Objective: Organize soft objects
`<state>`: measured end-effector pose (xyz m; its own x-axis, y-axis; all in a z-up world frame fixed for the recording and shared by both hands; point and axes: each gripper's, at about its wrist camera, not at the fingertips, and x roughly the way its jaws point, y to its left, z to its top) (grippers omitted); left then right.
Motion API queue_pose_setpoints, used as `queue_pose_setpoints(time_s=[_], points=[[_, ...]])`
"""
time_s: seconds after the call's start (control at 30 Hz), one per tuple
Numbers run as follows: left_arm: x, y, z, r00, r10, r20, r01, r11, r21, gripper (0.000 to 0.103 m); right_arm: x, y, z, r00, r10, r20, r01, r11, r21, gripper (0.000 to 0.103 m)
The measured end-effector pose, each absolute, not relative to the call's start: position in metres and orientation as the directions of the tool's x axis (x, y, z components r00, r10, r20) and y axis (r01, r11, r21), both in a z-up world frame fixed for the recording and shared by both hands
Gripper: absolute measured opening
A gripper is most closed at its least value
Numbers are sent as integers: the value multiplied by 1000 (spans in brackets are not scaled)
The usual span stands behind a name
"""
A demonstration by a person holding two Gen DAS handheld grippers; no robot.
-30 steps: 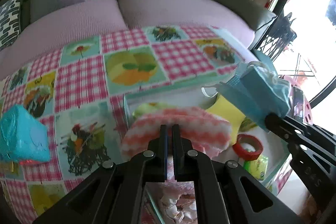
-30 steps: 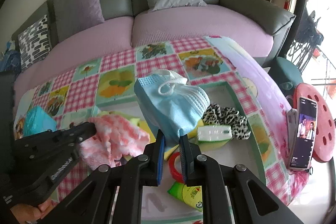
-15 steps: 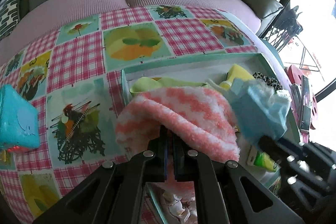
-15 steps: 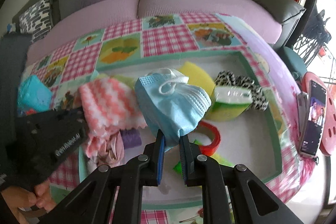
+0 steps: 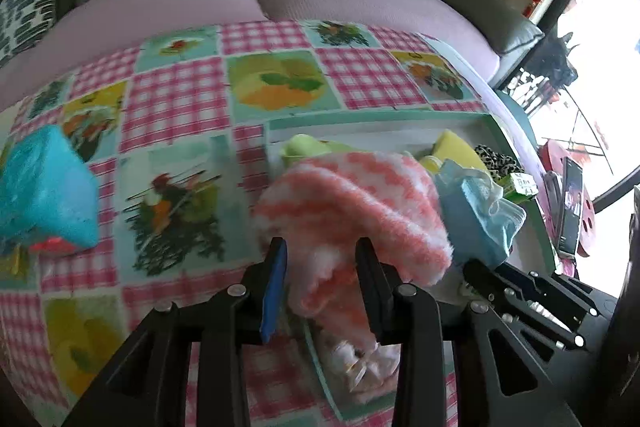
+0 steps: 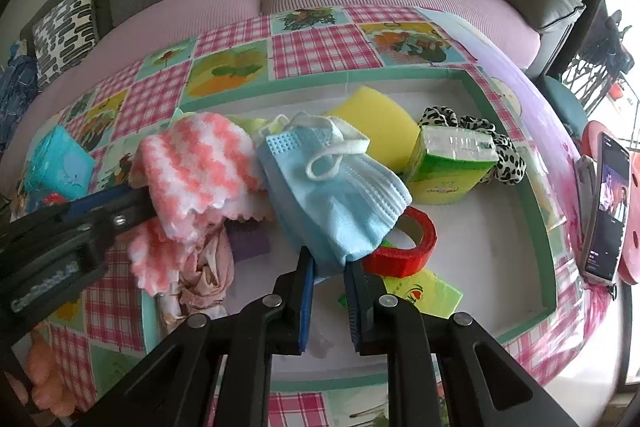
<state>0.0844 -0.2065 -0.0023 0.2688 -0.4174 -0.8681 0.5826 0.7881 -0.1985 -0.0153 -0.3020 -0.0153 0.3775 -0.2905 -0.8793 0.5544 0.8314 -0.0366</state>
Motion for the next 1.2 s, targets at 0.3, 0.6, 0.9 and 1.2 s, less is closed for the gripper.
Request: queue_pose_setpoints(time_s=[0.3,0.6,0.9,1.2], points=[[73,-167,0,363,-351,-863,498,856,-138,52,-23,-300,-13,389,-291,-874,566,824,-22,32],[63,-131,-5,415,-254,-874,415,907,-67,75,-29,-289,-7,407,-289,-867,552,834,-19,56],[47,-109,1,457,-199,-867,385,923,-8,88,-37,-272,-3,407,-290,-866,533,846,-33,66],[36,-82,17,479,-190,-857,334,942,-23,88,-41,-249,-2,396,-281,-874,502,863,-50,74]])
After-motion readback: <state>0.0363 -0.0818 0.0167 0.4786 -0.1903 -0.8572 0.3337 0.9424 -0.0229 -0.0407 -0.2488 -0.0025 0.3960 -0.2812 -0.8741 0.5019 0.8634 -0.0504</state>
